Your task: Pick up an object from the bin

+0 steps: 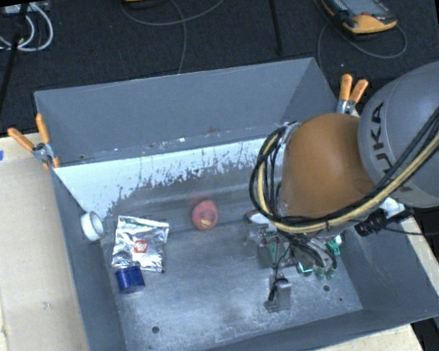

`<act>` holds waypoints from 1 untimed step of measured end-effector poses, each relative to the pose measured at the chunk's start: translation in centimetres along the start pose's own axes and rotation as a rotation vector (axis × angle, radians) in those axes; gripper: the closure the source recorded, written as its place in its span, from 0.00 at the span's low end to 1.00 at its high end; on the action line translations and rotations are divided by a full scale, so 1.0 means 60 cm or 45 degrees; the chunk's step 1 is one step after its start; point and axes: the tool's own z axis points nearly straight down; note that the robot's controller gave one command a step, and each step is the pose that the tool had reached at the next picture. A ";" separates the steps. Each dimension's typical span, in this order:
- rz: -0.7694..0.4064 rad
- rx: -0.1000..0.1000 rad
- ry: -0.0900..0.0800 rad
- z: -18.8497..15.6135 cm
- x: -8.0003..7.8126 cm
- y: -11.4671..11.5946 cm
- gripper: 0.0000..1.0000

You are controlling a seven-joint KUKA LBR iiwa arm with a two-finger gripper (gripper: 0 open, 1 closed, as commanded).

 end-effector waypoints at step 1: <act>-0.103 0.002 -0.009 0.150 -0.085 -0.072 0.00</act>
Offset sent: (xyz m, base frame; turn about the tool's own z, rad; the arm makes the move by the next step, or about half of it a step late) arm 0.0499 -0.0412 -0.0855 -0.0832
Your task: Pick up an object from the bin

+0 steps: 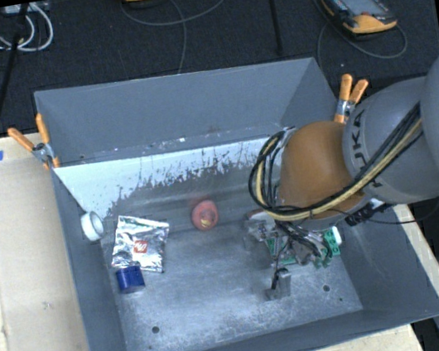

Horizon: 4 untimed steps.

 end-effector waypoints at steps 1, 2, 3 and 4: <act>0.113 -0.014 0.007 -0.014 0.008 -0.034 0.00; 0.074 -0.025 0.010 -0.019 0.002 -0.049 0.00; 0.025 -0.028 0.017 -0.017 0.000 -0.057 0.00; 0.009 -0.029 0.019 -0.017 -0.002 -0.062 0.00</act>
Offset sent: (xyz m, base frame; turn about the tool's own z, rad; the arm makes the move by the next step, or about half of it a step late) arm -0.0029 -0.0726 0.0177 0.1843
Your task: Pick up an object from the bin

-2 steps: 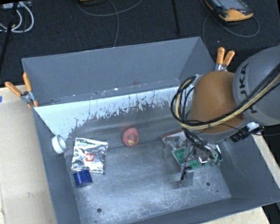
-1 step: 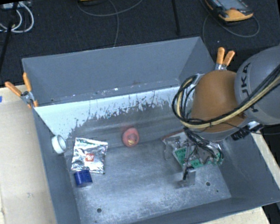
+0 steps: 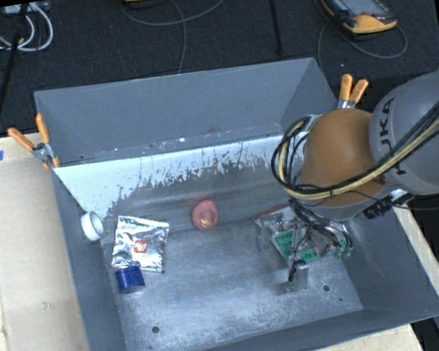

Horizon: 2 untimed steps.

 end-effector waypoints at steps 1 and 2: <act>-0.034 -0.001 -0.001 0.000 -0.002 -0.004 0.00; -0.044 0.026 -0.017 -0.005 -0.007 -0.033 0.00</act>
Offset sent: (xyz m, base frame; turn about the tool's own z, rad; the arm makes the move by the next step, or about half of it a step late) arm 0.0597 -0.0854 -0.0054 -0.1738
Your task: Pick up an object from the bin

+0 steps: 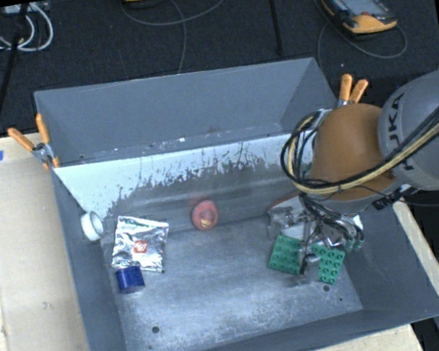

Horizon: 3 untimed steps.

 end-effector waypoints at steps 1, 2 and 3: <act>-0.335 0.001 0.001 0.016 0.057 -0.035 0.00; -0.331 -0.003 0.009 0.015 0.059 -0.034 1.00; -0.381 0.007 -0.014 -0.226 0.050 -0.050 1.00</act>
Offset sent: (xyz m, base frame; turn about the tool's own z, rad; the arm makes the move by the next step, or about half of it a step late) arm -0.0308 -0.0248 -0.0080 -0.2642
